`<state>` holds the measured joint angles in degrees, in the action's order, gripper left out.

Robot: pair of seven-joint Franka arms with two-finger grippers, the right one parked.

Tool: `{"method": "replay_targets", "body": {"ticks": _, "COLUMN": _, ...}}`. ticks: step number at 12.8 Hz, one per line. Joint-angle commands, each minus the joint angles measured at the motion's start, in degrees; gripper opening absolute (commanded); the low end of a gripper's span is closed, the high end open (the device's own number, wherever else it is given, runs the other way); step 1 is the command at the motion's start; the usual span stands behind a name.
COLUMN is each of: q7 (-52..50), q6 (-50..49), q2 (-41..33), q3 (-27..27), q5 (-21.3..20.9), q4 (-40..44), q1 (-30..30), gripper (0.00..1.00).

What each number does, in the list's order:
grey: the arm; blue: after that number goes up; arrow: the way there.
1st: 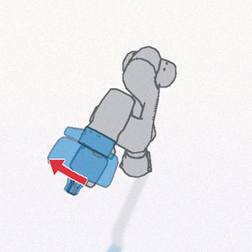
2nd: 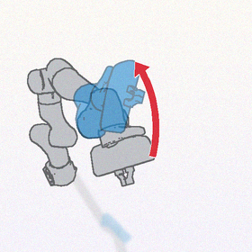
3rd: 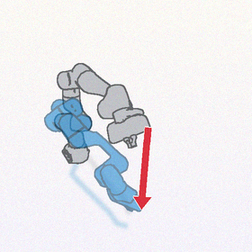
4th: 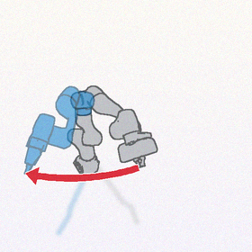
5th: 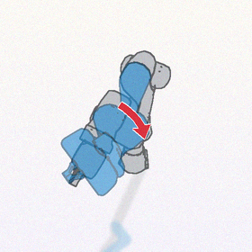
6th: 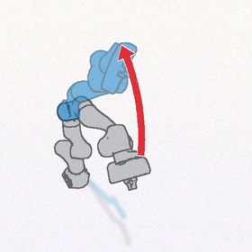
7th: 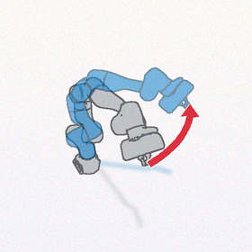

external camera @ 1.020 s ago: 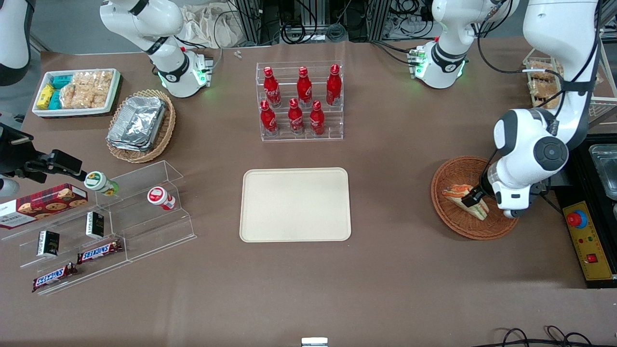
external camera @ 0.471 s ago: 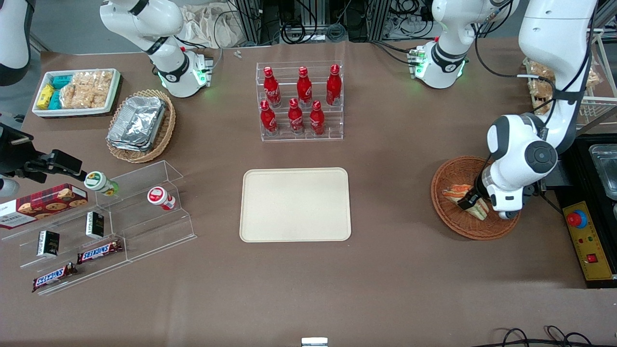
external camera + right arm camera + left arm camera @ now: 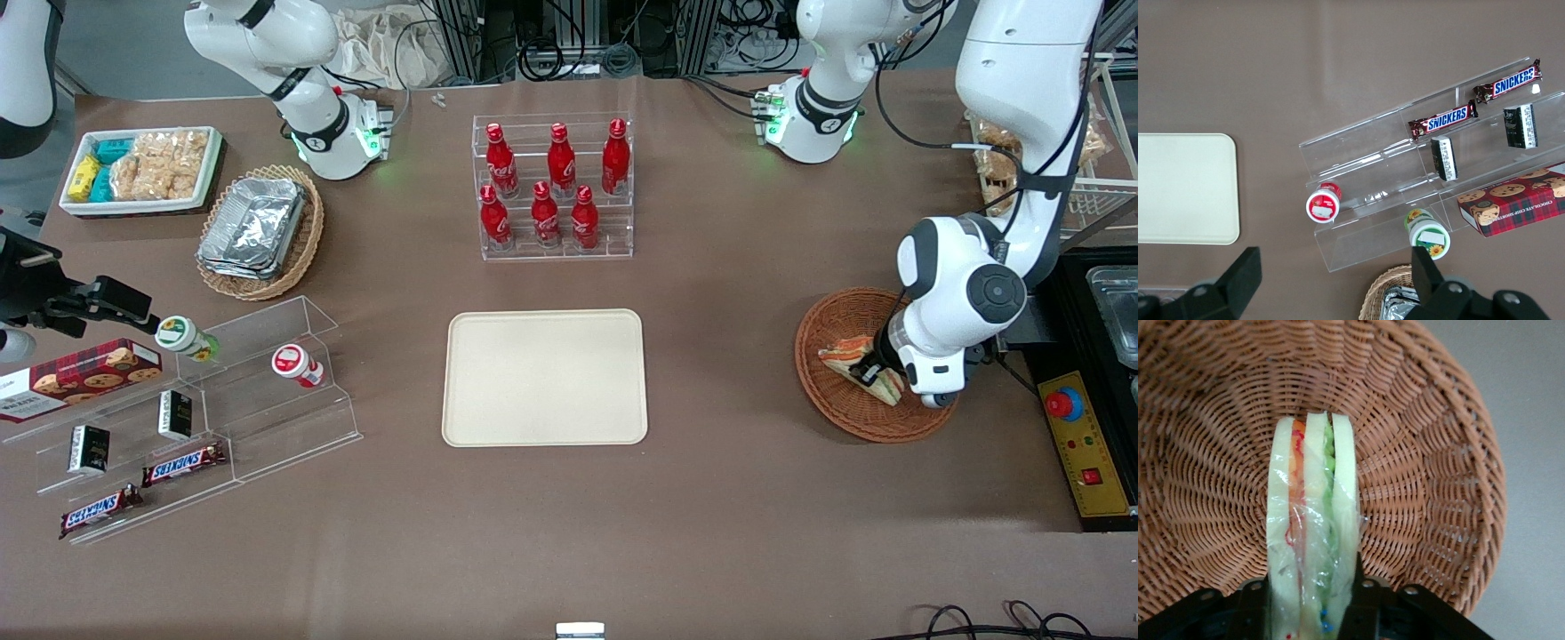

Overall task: Place sandwich from basket to tray
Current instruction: 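Lift the sandwich and carry it with the left gripper to the cream tray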

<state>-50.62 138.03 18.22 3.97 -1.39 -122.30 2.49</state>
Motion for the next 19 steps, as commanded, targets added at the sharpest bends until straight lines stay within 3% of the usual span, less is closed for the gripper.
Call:
{"method": "replay_targets", "body": {"ticks": 1, "q7": -3.1, "q6": -13.4, "q2": -4.7, "q3": 0.2, "q5": 0.1, "q4": 6.3, "q1": -0.6, "gripper": 0.00}}
{"method": "replay_targets", "body": {"ticks": 4, "q7": -6.5, "q6": -30.1, "q2": -4.8, "q3": 3.5, "q5": 0.1, "q4": 19.4, "q1": -0.7, "gripper": 0.00}}
{"method": "replay_targets", "body": {"ticks": 6, "q7": -7.2, "q6": -36.2, "q2": -4.5, "q3": 6.0, "q5": 0.1, "q4": 25.6, "q1": -0.7, "gripper": 0.00}}
{"method": "replay_targets", "body": {"ticks": 8, "q7": -6.3, "q6": -38.2, "q2": -4.9, "q3": 8.3, "q5": 0.1, "q4": 27.7, "q1": -0.7, "gripper": 0.00}}
{"method": "replay_targets", "body": {"ticks": 13, "q7": -3.3, "q6": -37.7, "q2": -2.0, "q3": 21.7, "q5": 0.1, "q4": 28.1, "q1": -0.9, "gripper": 0.00}}
{"method": "replay_targets", "body": {"ticks": 15, "q7": -2.0, "q6": -35.0, "q2": 0.7, "q3": 25.2, "q5": -0.9, "q4": 28.9, "q1": -4.0, "gripper": 0.00}}
{"method": "replay_targets", "body": {"ticks": 19, "q7": -1.1, "q6": -33.4, "q2": 12.0, "q3": 25.4, "q5": -11.2, "q4": 34.6, "q1": -15.5, "gripper": 0.02}}
